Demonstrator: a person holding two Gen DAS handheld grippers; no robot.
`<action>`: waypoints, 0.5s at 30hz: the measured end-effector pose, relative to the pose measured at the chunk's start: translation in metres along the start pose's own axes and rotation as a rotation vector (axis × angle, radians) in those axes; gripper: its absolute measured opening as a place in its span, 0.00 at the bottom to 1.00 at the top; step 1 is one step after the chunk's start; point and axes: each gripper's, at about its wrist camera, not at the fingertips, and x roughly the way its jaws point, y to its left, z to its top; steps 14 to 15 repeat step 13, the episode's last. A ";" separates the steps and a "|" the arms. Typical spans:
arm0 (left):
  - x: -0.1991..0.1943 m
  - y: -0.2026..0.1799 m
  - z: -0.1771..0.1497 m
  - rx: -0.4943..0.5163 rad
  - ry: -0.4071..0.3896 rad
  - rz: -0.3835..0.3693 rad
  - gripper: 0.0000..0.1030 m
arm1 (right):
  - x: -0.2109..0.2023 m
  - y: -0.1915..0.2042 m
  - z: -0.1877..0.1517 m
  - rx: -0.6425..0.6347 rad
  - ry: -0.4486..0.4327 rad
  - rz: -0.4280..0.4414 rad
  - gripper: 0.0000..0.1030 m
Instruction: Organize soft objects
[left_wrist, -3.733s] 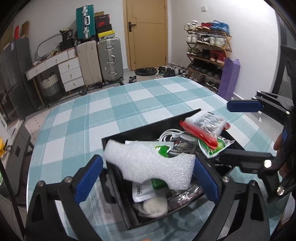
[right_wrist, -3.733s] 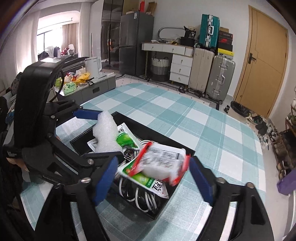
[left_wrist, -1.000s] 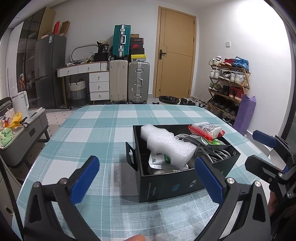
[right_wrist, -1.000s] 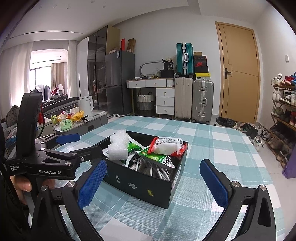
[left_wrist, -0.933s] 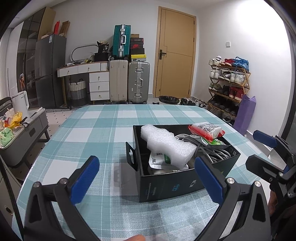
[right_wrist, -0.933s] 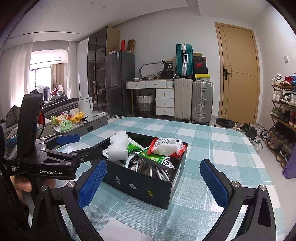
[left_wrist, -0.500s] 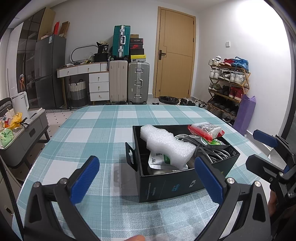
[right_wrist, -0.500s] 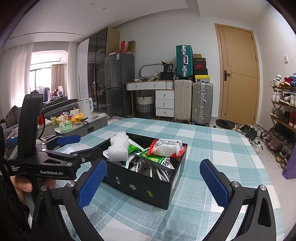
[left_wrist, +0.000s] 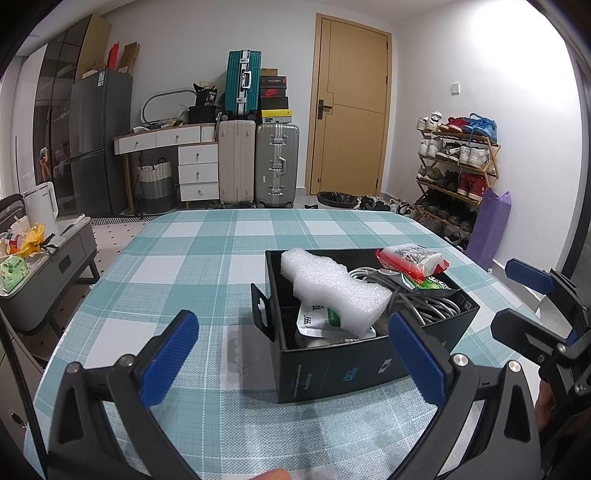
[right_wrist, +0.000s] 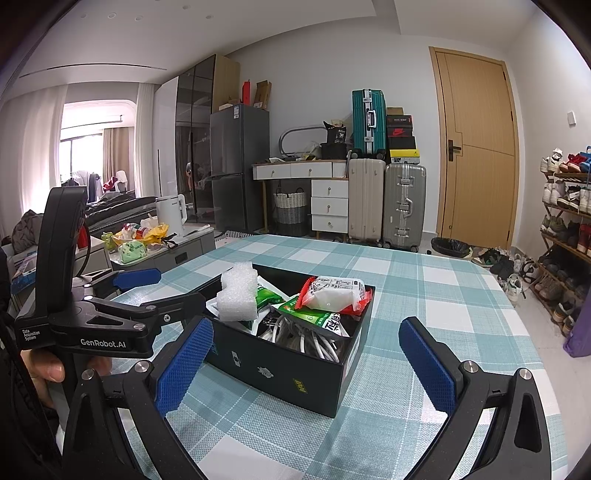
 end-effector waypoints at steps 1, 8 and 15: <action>0.000 0.000 0.000 0.000 0.001 0.000 1.00 | 0.000 0.000 0.000 0.000 0.000 0.000 0.99; 0.000 0.000 0.000 0.002 -0.002 -0.001 1.00 | 0.000 0.000 0.000 -0.001 0.000 0.000 0.99; 0.000 0.001 0.001 0.000 -0.004 0.003 1.00 | -0.001 0.000 0.000 -0.001 0.001 0.000 0.99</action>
